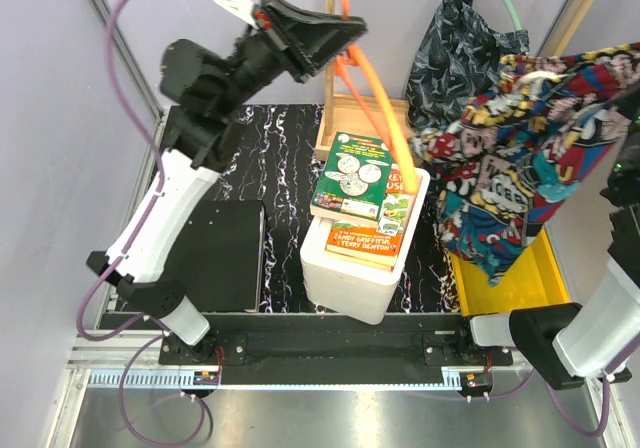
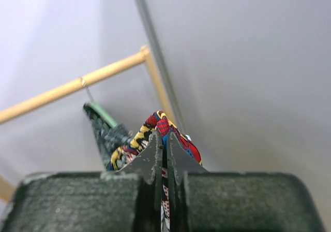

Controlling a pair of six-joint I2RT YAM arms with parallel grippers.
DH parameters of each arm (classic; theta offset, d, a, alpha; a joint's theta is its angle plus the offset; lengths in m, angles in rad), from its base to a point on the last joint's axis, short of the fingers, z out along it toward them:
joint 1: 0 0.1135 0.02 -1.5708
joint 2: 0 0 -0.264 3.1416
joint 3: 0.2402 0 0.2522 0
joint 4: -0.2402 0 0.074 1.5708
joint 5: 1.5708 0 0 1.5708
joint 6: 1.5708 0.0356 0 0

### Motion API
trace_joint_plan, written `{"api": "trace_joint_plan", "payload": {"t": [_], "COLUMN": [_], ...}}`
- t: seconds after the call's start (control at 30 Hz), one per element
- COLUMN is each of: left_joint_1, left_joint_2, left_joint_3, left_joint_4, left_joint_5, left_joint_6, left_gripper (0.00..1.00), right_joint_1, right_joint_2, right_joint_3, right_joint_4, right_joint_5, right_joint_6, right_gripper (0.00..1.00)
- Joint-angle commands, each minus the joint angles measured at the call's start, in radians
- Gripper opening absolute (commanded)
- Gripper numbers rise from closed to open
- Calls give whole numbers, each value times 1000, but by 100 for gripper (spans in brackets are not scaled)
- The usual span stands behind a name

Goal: Remove the shorts from the hanger

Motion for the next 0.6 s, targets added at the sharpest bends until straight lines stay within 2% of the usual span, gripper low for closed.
{"api": "trace_joint_plan", "payload": {"t": [0.0,0.17,0.33,0.43,0.57], "left_joint_1": [76,124,142,151,162], "left_joint_2": [-27,-49,-61,-66,-64], "left_joint_3": [-87,-127,-138,-138,-147], "left_joint_4": [-44,-19,-19,-22,-8], "left_joint_5": [-7,13,26,26,33], "left_joint_6": [82,59,64,65,50], "left_gripper": [0,0,0,0,0], "right_joint_1": [4,4,4,3,3], "right_joint_2": [-13,-7,29,9,-51], "right_joint_3": [36,29,101,39,-131], "right_joint_4": [141,162,181,186,189], "right_joint_5": [122,101,133,121,105], "right_joint_6": [-118,-153,-200,-189,-131], "right_gripper": [0,0,0,0,0]}}
